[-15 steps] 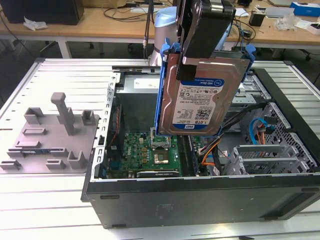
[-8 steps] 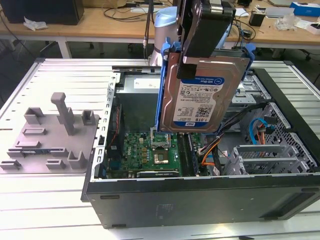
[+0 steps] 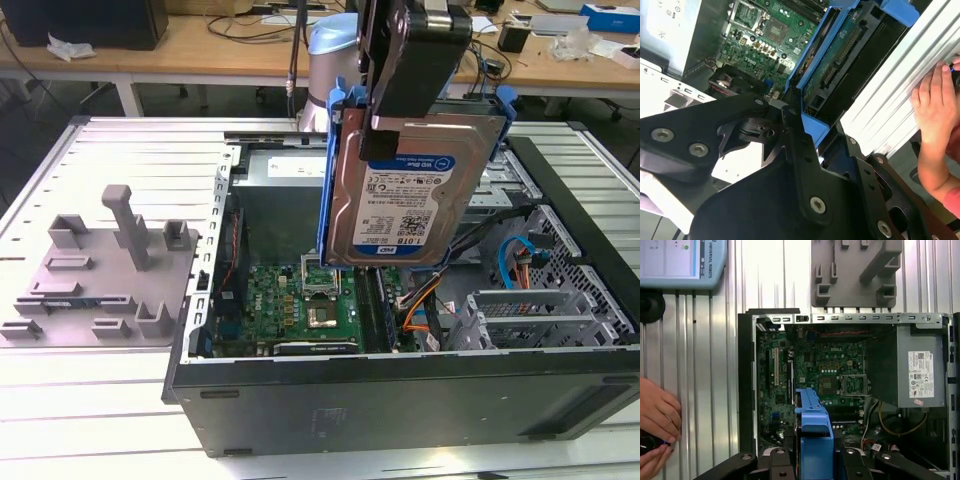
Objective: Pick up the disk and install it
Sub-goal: 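Insert the disk into the insertion slot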
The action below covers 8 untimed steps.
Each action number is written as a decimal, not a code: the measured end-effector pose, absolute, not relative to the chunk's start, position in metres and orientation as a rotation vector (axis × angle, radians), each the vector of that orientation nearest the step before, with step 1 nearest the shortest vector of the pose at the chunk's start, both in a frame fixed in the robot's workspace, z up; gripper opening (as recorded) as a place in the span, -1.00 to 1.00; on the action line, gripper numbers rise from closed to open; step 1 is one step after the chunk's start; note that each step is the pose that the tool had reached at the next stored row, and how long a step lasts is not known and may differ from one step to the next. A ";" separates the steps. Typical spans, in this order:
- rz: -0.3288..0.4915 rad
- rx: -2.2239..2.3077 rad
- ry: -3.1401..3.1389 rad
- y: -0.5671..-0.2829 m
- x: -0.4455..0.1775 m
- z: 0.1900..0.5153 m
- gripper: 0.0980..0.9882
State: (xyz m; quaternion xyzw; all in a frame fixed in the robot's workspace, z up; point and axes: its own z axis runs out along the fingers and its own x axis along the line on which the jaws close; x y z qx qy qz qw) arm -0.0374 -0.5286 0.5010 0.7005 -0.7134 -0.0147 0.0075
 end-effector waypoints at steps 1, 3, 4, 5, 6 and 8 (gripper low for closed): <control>-0.044 2.196 -2.227 -0.529 -0.037 0.501 -0.39; -0.038 2.206 -2.224 -0.529 -0.037 0.501 -0.39; -0.036 2.209 -2.223 -0.529 -0.037 0.501 -0.39; -0.034 2.211 -2.224 -0.530 -0.037 0.501 -0.39; -0.031 2.215 -2.226 -0.530 -0.037 0.501 -0.39; -0.030 2.220 -2.230 -0.531 -0.037 0.501 -0.39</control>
